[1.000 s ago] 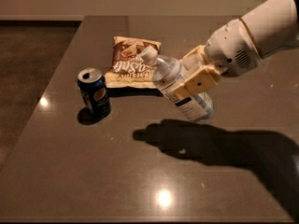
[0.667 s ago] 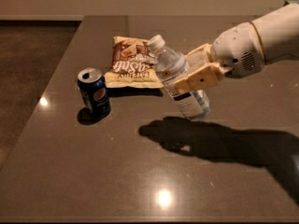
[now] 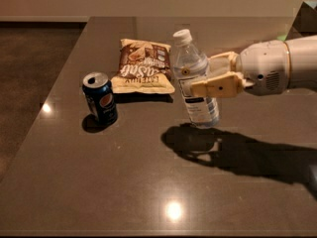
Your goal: Place blue plastic bottle upright
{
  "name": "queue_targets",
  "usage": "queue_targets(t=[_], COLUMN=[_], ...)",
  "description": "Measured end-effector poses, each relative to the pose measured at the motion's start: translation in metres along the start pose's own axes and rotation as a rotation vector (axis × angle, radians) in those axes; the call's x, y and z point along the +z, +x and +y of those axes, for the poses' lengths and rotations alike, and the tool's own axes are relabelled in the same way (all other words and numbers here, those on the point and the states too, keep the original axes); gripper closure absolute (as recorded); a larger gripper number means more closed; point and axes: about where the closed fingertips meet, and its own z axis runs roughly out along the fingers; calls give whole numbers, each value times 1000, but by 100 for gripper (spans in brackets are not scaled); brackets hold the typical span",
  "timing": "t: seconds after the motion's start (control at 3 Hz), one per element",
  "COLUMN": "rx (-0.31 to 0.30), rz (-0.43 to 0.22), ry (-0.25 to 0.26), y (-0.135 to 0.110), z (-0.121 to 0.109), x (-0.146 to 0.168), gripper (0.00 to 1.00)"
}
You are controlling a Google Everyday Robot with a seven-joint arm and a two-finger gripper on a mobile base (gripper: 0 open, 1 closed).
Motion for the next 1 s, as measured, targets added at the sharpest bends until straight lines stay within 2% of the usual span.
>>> queue_targets(t=[0.67,1.0], rx=[10,-11], rz=[-175,-264], ry=[66,81], y=[14,19], z=[0,1], x=[-8,-11], gripper=[100,100])
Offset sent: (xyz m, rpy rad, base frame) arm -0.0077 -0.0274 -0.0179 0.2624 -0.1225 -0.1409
